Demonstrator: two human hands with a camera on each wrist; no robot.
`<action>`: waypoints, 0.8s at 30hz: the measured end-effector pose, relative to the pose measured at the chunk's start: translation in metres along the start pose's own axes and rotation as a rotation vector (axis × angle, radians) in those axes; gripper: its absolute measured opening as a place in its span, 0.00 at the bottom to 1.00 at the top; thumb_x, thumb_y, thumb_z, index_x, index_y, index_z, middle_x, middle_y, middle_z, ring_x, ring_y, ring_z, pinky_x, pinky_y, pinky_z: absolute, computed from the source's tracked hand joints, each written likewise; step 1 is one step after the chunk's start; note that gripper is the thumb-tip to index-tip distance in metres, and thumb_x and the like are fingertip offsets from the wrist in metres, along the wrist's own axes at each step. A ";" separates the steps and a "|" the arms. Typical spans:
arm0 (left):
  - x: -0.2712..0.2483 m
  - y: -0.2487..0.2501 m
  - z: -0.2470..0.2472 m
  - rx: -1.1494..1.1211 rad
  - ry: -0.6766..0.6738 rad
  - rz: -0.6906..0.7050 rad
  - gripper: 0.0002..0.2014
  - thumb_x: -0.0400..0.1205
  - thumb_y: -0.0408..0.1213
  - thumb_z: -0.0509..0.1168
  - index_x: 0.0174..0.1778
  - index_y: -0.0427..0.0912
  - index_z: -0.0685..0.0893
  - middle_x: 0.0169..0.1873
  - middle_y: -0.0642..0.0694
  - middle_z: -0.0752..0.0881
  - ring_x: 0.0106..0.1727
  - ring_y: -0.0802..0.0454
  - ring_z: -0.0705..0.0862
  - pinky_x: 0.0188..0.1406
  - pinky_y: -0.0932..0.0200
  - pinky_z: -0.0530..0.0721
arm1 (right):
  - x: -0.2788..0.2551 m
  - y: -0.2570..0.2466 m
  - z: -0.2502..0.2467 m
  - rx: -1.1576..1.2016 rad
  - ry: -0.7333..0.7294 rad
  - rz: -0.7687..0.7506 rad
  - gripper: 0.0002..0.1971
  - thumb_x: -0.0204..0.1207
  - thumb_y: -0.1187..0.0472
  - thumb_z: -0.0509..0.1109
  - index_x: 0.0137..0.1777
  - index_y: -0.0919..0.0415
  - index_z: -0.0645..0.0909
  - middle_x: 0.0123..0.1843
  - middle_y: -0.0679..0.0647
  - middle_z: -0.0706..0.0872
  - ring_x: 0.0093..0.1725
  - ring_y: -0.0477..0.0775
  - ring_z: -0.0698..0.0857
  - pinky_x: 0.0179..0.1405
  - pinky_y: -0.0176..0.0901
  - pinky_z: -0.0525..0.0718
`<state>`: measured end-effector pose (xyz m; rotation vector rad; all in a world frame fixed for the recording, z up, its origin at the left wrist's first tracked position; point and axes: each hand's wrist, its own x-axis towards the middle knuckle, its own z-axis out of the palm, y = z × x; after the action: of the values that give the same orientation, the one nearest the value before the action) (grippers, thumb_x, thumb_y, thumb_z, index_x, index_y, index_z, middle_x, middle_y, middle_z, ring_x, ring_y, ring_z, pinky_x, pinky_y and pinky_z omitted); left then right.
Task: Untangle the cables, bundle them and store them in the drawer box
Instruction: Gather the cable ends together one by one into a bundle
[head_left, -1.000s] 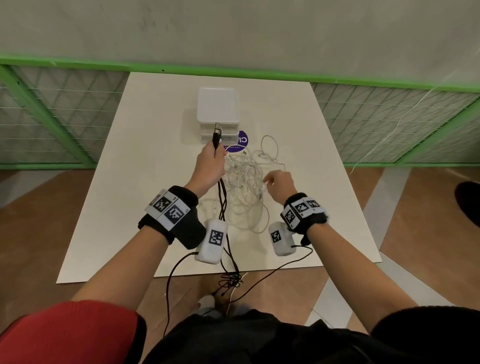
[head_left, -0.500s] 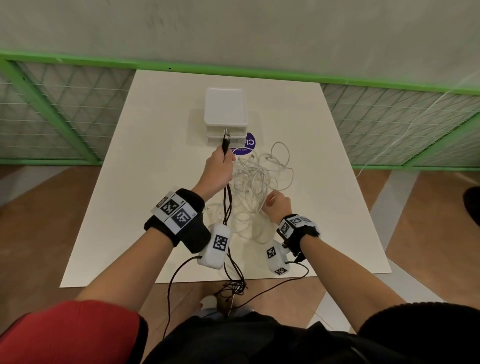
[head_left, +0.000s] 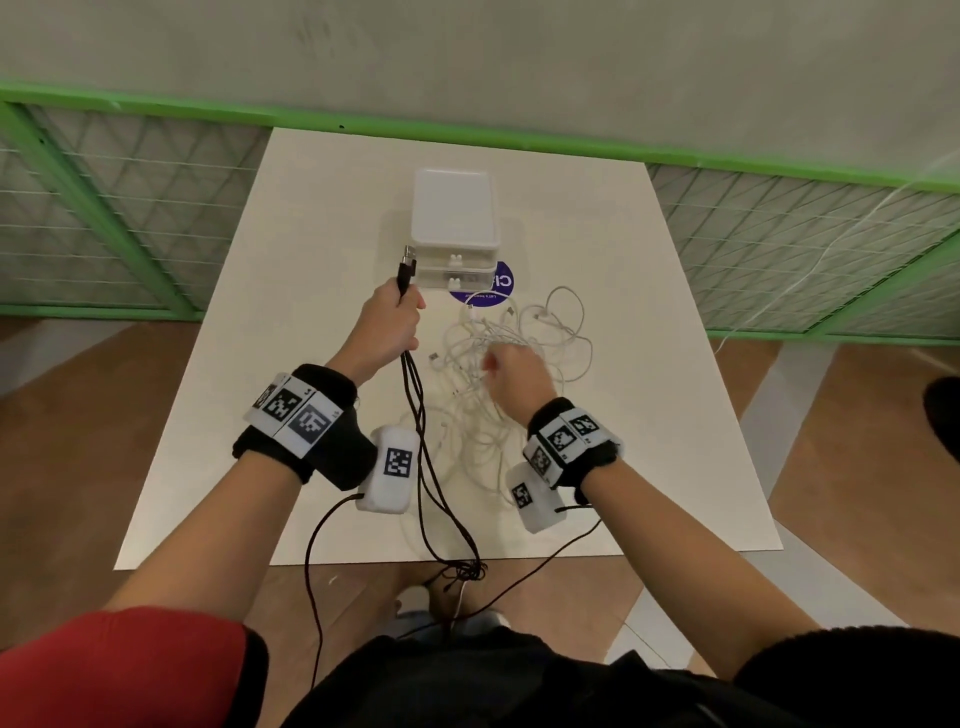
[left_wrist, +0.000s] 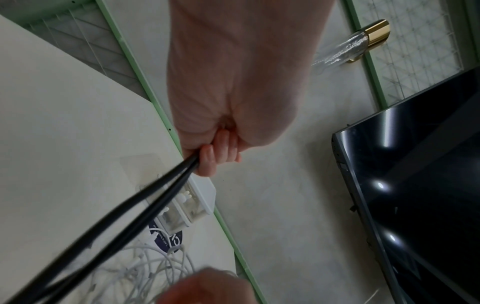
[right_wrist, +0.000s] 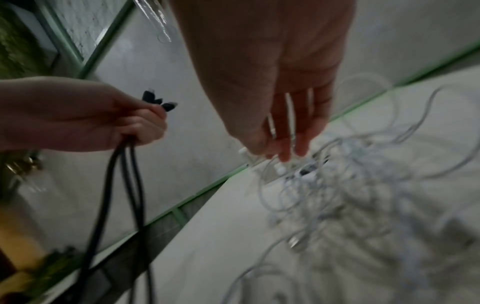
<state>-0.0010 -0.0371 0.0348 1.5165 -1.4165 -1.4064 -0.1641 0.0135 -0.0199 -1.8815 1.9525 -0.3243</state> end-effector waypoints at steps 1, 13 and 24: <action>0.000 -0.002 -0.002 0.012 0.000 -0.002 0.14 0.87 0.35 0.47 0.36 0.46 0.69 0.25 0.48 0.64 0.24 0.53 0.63 0.19 0.69 0.67 | 0.004 -0.011 0.010 0.100 -0.076 -0.070 0.09 0.77 0.70 0.62 0.53 0.68 0.82 0.53 0.63 0.86 0.52 0.60 0.84 0.52 0.45 0.81; -0.007 -0.004 0.005 0.011 0.001 0.006 0.14 0.87 0.35 0.48 0.35 0.46 0.69 0.26 0.48 0.66 0.26 0.53 0.65 0.25 0.63 0.69 | -0.016 -0.008 0.100 0.132 -0.148 -0.043 0.23 0.72 0.58 0.72 0.62 0.70 0.72 0.61 0.64 0.75 0.56 0.63 0.78 0.55 0.47 0.75; -0.015 0.004 0.020 0.014 -0.006 0.081 0.13 0.88 0.37 0.48 0.38 0.45 0.71 0.27 0.49 0.69 0.25 0.54 0.68 0.28 0.60 0.71 | -0.007 -0.019 0.099 0.055 -0.308 0.105 0.04 0.78 0.63 0.60 0.46 0.63 0.75 0.56 0.64 0.72 0.55 0.62 0.73 0.61 0.58 0.76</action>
<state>-0.0188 -0.0197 0.0380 1.4489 -1.4771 -1.3558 -0.1034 0.0302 -0.0984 -1.6740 1.8052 -0.0518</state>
